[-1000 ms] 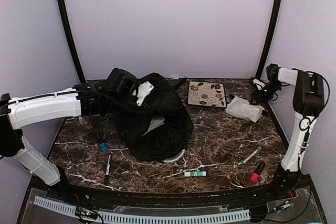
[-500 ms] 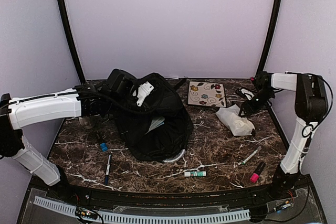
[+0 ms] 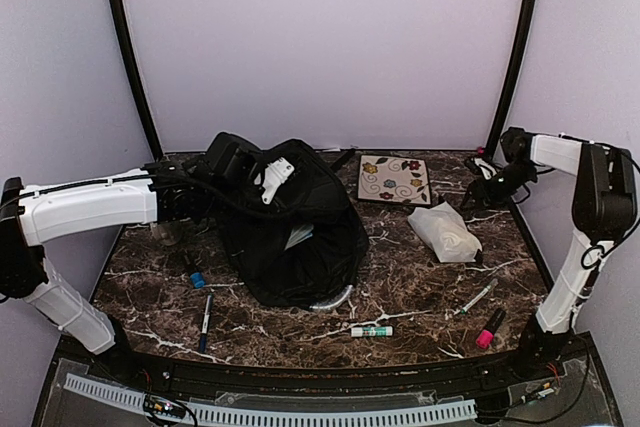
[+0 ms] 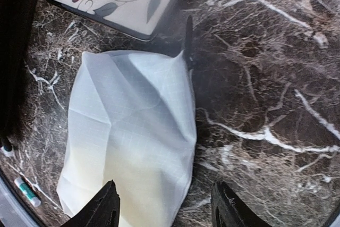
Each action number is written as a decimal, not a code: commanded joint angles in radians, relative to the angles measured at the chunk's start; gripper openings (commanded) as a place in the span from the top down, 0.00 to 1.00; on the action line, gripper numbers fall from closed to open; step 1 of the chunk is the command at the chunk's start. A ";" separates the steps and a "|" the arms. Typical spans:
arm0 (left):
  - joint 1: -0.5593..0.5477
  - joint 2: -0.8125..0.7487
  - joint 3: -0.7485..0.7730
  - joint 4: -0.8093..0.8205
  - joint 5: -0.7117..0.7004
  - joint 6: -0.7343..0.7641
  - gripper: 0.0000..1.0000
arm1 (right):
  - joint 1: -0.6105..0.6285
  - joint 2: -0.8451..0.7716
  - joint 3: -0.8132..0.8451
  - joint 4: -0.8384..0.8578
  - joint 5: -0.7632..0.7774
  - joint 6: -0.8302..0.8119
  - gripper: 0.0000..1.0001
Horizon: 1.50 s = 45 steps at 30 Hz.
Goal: Pack the student bag
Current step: Pick up the pencil case from the center of the board.
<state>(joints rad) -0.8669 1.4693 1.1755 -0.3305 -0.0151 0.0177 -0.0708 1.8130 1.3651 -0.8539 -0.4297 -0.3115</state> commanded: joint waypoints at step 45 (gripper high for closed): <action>0.008 -0.027 -0.007 0.004 0.008 -0.019 1.00 | 0.333 0.072 -0.131 -0.003 0.306 0.041 0.32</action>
<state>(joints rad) -0.8669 1.4734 1.1751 -0.3313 -0.0074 0.0032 0.2451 1.8736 1.2945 -0.8680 -0.1623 -0.2569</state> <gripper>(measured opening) 0.018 0.726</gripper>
